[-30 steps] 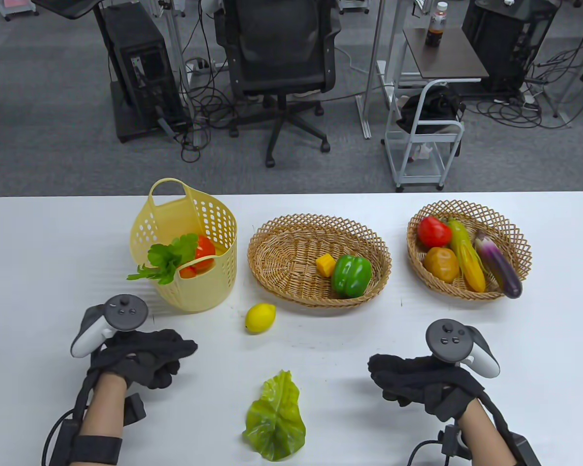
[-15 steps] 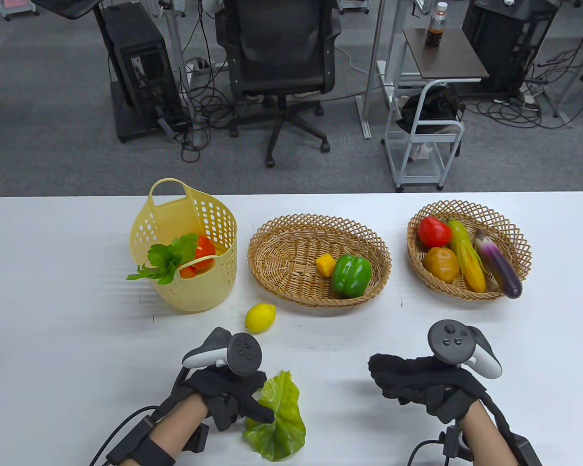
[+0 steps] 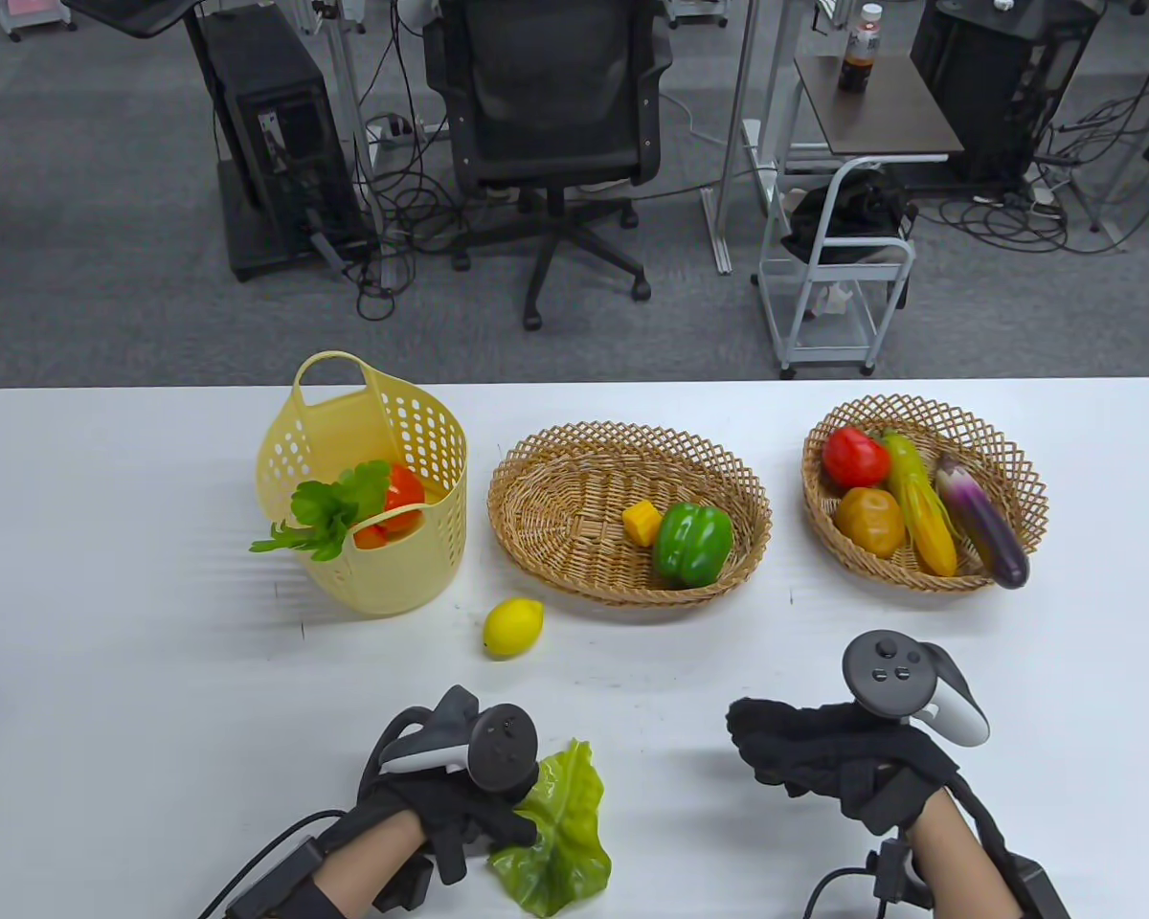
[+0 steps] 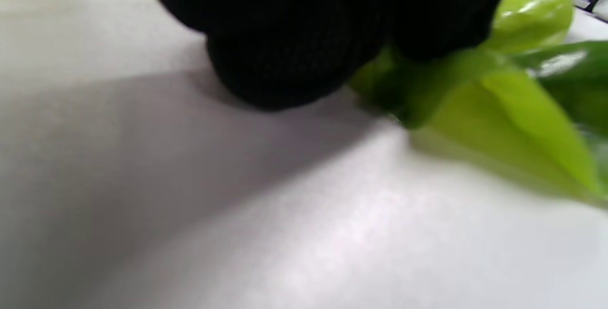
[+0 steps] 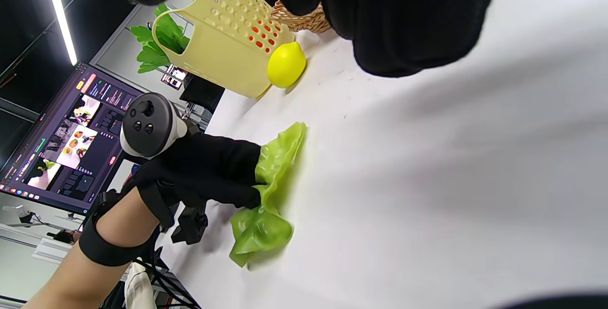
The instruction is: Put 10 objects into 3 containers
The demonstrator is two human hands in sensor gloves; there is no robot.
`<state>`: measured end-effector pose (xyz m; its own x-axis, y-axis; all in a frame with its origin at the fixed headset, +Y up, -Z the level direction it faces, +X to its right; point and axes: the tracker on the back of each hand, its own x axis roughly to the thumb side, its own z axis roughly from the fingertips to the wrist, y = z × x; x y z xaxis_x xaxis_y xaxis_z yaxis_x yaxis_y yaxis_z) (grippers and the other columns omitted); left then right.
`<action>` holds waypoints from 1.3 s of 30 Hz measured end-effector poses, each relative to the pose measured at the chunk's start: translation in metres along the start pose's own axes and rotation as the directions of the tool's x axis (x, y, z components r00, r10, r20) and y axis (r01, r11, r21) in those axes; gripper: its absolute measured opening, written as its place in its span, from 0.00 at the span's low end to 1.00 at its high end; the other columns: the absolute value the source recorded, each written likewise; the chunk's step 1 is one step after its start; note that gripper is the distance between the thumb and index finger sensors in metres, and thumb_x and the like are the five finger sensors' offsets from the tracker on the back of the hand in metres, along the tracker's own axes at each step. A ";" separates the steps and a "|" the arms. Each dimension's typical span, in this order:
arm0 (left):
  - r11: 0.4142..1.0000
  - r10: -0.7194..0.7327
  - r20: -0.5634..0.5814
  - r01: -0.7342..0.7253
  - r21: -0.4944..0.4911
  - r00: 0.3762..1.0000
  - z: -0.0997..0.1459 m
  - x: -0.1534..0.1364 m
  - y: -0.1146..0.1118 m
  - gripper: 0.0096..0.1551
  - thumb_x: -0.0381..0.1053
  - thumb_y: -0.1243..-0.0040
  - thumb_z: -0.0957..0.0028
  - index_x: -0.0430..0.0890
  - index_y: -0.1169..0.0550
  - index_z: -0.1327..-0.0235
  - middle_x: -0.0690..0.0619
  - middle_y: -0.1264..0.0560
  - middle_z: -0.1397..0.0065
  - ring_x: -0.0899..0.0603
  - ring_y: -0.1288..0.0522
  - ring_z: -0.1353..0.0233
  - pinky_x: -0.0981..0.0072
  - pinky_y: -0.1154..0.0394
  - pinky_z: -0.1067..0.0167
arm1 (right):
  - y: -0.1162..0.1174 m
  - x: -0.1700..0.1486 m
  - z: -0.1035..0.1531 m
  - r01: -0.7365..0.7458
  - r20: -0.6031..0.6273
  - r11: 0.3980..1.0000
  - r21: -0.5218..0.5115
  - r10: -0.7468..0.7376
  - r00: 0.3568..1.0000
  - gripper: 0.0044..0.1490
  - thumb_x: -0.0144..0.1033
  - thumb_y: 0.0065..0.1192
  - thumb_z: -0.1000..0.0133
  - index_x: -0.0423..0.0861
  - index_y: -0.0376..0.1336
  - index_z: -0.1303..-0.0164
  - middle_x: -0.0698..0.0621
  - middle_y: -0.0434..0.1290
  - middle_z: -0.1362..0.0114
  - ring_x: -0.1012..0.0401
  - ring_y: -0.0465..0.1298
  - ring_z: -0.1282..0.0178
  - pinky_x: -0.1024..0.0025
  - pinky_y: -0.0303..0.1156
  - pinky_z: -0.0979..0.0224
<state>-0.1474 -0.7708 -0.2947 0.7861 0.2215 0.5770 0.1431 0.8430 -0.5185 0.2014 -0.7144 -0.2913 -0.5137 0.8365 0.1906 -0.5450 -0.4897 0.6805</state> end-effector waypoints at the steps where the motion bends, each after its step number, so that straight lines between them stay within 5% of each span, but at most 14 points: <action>1: 1.000 0.012 0.007 -0.012 0.008 1.000 0.001 -0.001 -0.001 0.27 0.59 0.35 0.47 0.47 0.26 0.40 0.59 0.17 0.58 0.53 0.14 0.64 0.73 0.18 0.66 | 0.000 0.000 0.000 0.000 0.000 1.000 -0.001 0.000 1.000 0.52 0.59 0.46 0.35 0.29 0.48 0.18 0.23 0.59 0.20 0.33 0.72 0.34 0.49 0.75 0.37; 10: 0.990 0.059 0.084 -0.069 0.122 0.995 0.013 -0.010 0.000 0.22 0.57 0.36 0.44 0.49 0.24 0.41 0.58 0.17 0.59 0.52 0.14 0.64 0.74 0.19 0.66 | 0.000 0.000 0.000 -0.003 -0.007 1.000 0.002 0.003 1.000 0.52 0.59 0.46 0.35 0.29 0.48 0.18 0.23 0.59 0.20 0.34 0.72 0.34 0.49 0.75 0.37; 14: 0.928 0.154 0.098 -0.178 0.327 0.983 0.042 -0.026 0.033 0.22 0.57 0.37 0.44 0.49 0.24 0.42 0.58 0.17 0.59 0.53 0.14 0.65 0.74 0.19 0.66 | 0.000 0.000 0.000 0.003 -0.005 1.000 0.001 -0.003 1.000 0.52 0.59 0.46 0.35 0.29 0.48 0.18 0.23 0.59 0.20 0.34 0.72 0.34 0.49 0.75 0.37; 19: 0.721 0.313 0.086 -0.296 0.627 0.946 0.097 -0.060 0.102 0.22 0.57 0.37 0.43 0.49 0.24 0.41 0.59 0.17 0.59 0.54 0.14 0.65 0.75 0.18 0.67 | 0.000 0.000 -0.001 0.003 -0.004 1.000 0.001 -0.003 1.000 0.52 0.59 0.46 0.35 0.29 0.48 0.18 0.23 0.59 0.21 0.33 0.73 0.34 0.49 0.75 0.37; 21: 0.593 0.393 0.079 -0.318 0.740 0.916 0.117 -0.083 0.129 0.22 0.57 0.38 0.42 0.48 0.24 0.42 0.59 0.17 0.60 0.55 0.14 0.66 0.76 0.18 0.68 | 0.000 0.000 -0.001 0.003 -0.005 1.000 0.003 -0.003 1.000 0.52 0.59 0.46 0.35 0.29 0.48 0.18 0.23 0.59 0.21 0.34 0.73 0.34 0.49 0.75 0.37; 26: 0.309 0.639 0.163 -0.445 0.840 0.751 0.142 -0.123 0.165 0.22 0.58 0.39 0.40 0.46 0.24 0.41 0.60 0.17 0.60 0.57 0.14 0.66 0.78 0.18 0.68 | 0.000 0.001 0.000 0.005 0.003 1.000 0.001 -0.005 1.000 0.52 0.59 0.46 0.35 0.29 0.48 0.18 0.23 0.59 0.21 0.34 0.73 0.35 0.50 0.75 0.37; 28: 0.245 0.707 0.164 -0.456 0.856 0.687 0.142 -0.132 0.175 0.22 0.58 0.39 0.39 0.46 0.24 0.41 0.60 0.17 0.60 0.57 0.14 0.66 0.79 0.18 0.68 | 0.000 0.001 0.000 0.005 0.004 1.000 0.000 -0.005 1.000 0.52 0.59 0.46 0.35 0.29 0.48 0.18 0.23 0.59 0.21 0.34 0.73 0.35 0.50 0.75 0.37; 31: 0.220 0.768 0.098 -0.405 0.887 0.633 0.138 -0.139 0.188 0.22 0.57 0.39 0.39 0.44 0.24 0.42 0.60 0.16 0.60 0.57 0.14 0.67 0.79 0.18 0.70 | -0.001 0.001 0.000 0.007 0.002 1.000 -0.001 -0.007 1.000 0.52 0.59 0.46 0.35 0.29 0.48 0.18 0.23 0.59 0.21 0.34 0.73 0.35 0.50 0.75 0.37; 39: 0.290 0.863 -0.123 -0.282 0.914 0.491 0.116 -0.144 0.198 0.24 0.58 0.39 0.39 0.41 0.24 0.43 0.59 0.16 0.62 0.57 0.13 0.69 0.80 0.17 0.72 | -0.003 0.001 0.003 0.011 0.003 1.000 -0.016 -0.011 1.000 0.51 0.59 0.46 0.35 0.29 0.48 0.18 0.23 0.59 0.21 0.34 0.73 0.35 0.50 0.75 0.37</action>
<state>-0.3019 -0.5792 -0.4072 0.5829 0.7758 -0.2414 -0.7301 0.6305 0.2634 0.2047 -0.7114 -0.2912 -0.5060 0.8424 0.1853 -0.5608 -0.4845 0.6714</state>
